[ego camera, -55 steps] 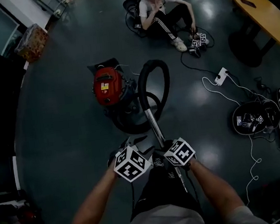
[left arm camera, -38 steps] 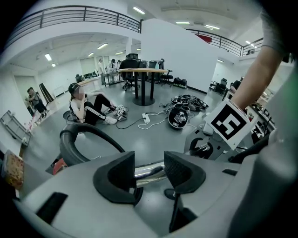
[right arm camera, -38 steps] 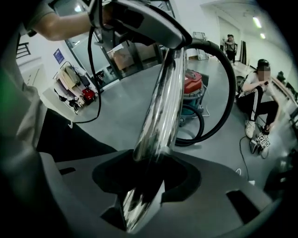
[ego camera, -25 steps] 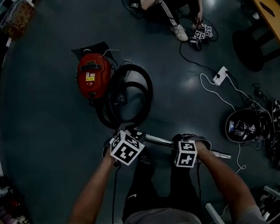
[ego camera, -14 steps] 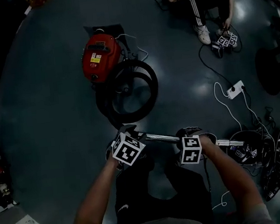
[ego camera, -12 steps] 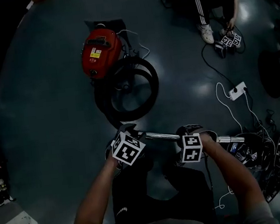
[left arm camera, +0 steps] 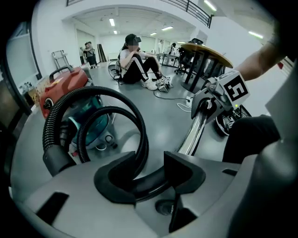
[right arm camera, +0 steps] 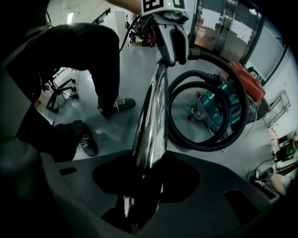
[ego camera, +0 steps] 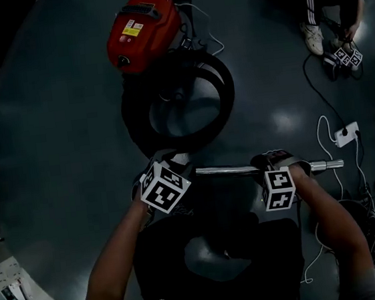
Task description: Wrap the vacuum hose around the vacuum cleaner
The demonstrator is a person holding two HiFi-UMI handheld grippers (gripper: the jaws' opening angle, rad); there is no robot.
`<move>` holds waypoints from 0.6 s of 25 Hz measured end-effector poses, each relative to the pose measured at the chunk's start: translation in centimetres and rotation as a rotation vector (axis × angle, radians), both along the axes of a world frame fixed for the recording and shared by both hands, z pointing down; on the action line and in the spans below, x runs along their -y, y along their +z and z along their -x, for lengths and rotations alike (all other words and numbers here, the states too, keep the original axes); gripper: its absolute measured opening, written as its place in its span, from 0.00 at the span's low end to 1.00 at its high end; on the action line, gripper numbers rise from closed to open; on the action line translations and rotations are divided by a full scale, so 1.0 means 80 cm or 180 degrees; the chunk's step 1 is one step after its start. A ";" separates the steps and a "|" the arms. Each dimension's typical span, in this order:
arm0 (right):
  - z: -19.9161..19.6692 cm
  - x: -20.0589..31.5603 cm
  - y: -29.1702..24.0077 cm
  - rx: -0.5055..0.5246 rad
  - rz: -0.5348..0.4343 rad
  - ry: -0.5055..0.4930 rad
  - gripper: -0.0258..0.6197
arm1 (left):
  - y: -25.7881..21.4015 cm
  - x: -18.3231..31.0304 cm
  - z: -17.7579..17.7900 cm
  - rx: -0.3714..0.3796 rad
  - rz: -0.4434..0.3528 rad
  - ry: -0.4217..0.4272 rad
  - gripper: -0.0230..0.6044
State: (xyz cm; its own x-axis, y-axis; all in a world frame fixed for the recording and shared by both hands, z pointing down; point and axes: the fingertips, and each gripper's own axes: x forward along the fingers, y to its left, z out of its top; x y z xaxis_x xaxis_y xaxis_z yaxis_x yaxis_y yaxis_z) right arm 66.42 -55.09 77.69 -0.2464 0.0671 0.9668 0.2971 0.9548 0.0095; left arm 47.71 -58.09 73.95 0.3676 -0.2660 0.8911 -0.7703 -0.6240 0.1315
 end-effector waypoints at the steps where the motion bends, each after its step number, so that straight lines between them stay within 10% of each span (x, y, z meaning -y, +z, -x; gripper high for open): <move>1: -0.002 0.006 0.016 0.0038 -0.0042 -0.0039 0.28 | 0.012 0.004 0.006 0.0040 -0.0053 0.0020 0.35; 15: 0.004 0.064 0.219 0.0231 -0.0287 -0.0735 0.27 | 0.223 -0.023 0.018 0.0213 0.0047 0.0188 0.35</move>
